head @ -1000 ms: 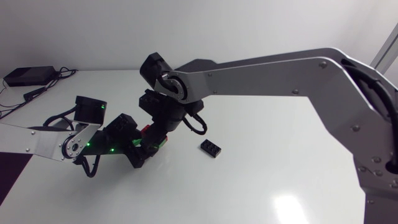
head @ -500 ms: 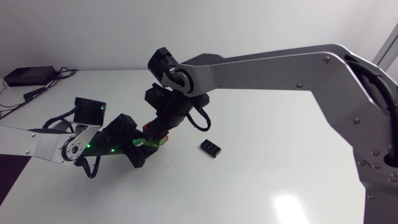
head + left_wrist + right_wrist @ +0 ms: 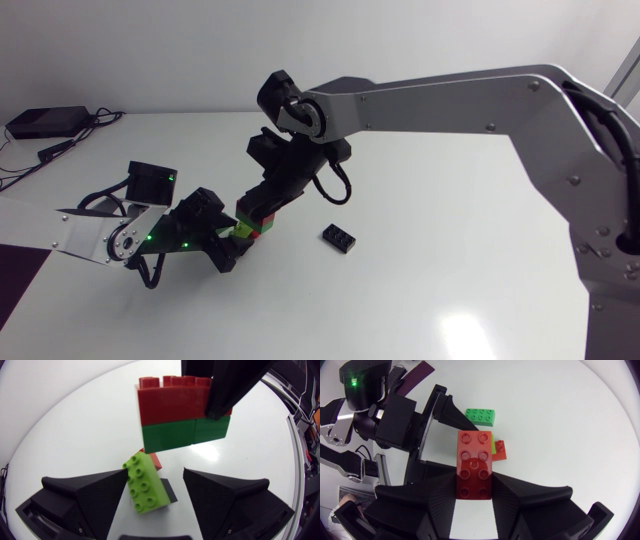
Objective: Separate the duplo bricks
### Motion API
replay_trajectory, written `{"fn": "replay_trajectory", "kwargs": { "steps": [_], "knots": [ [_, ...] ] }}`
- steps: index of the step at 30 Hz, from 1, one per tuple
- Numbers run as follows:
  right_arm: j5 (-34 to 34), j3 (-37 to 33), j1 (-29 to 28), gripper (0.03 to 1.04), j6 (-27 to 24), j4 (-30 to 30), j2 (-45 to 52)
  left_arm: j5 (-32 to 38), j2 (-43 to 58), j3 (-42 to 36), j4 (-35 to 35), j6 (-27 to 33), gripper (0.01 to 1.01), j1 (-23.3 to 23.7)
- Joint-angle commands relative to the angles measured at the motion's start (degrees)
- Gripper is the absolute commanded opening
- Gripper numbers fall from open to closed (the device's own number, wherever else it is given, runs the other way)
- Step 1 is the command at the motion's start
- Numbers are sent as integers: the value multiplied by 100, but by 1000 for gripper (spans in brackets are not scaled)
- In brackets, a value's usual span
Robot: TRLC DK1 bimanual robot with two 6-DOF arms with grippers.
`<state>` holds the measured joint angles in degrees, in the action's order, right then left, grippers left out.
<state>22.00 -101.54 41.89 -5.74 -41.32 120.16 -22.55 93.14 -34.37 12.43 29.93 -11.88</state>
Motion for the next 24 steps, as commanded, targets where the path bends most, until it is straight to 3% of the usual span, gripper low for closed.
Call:
{"fn": "replay_trajectory", "kwargs": {
  "steps": [1, 7, 13, 19, 24],
  "knots": [
    [33, -103, -5, 121, 108, -95, 95, 5, 64, 124, 58, -102, 764, -34],
    [-64, -130, -23, 121, 90, -60, 104, 5, 72, 132, 58, -93, 766, -25],
    [-917, 433, -102, 121, -305, 256, -256, 5, -165, 124, 41, -172, 834, 72],
    [-785, 1189, -269, 121, -586, 502, -687, -13, -341, 141, -12, -190, 890, 72],
    [-407, 1593, -357, 121, -973, 502, -1407, -813, -947, 132, -583, -93, 928, 265]
  ]
}}
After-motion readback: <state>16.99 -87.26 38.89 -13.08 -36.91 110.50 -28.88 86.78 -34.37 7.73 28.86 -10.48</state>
